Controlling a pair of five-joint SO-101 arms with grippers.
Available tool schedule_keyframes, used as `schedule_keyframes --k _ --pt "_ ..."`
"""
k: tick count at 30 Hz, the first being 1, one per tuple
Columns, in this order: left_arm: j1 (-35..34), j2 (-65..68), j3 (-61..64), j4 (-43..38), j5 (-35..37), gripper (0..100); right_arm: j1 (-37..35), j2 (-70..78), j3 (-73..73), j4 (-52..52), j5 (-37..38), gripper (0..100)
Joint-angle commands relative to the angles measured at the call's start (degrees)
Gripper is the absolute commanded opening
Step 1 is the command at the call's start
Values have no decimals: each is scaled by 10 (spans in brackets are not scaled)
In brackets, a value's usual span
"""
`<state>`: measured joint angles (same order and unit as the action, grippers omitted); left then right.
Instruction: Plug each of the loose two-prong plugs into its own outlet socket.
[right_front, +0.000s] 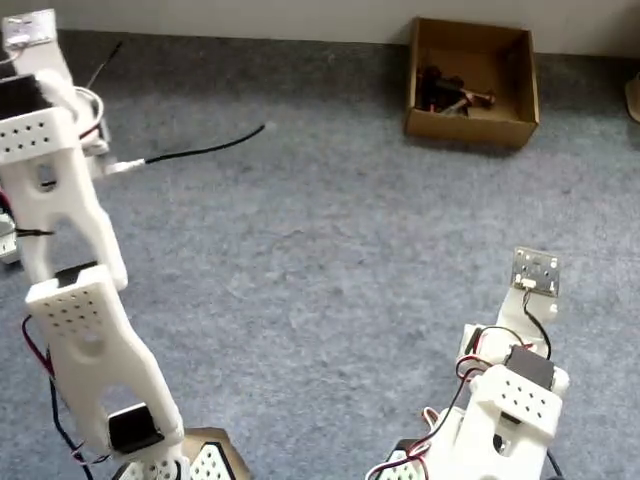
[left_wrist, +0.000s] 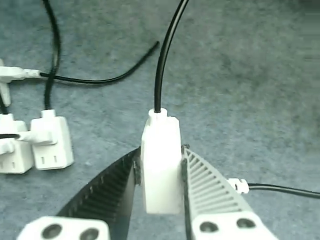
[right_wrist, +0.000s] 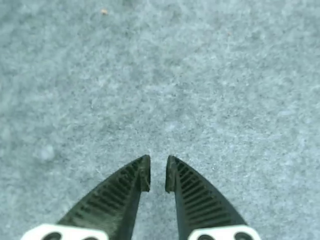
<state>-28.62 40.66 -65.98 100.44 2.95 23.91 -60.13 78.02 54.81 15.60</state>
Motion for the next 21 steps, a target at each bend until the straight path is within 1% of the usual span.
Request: schedule_keyframes --k 1,7,10,21 --pt "-51 -7 -26 -10 -28 4 1 -8 -4 -8 5 56" --pt "-116 -5 -23 -38 -45 4 1 -8 -4 -7 5 56" --pt "-123 5 -16 -56 -60 4 1 -8 -4 -7 5 56" --pt "-128 101 -15 -152 -62 4 1 -8 -4 -7 6 56"
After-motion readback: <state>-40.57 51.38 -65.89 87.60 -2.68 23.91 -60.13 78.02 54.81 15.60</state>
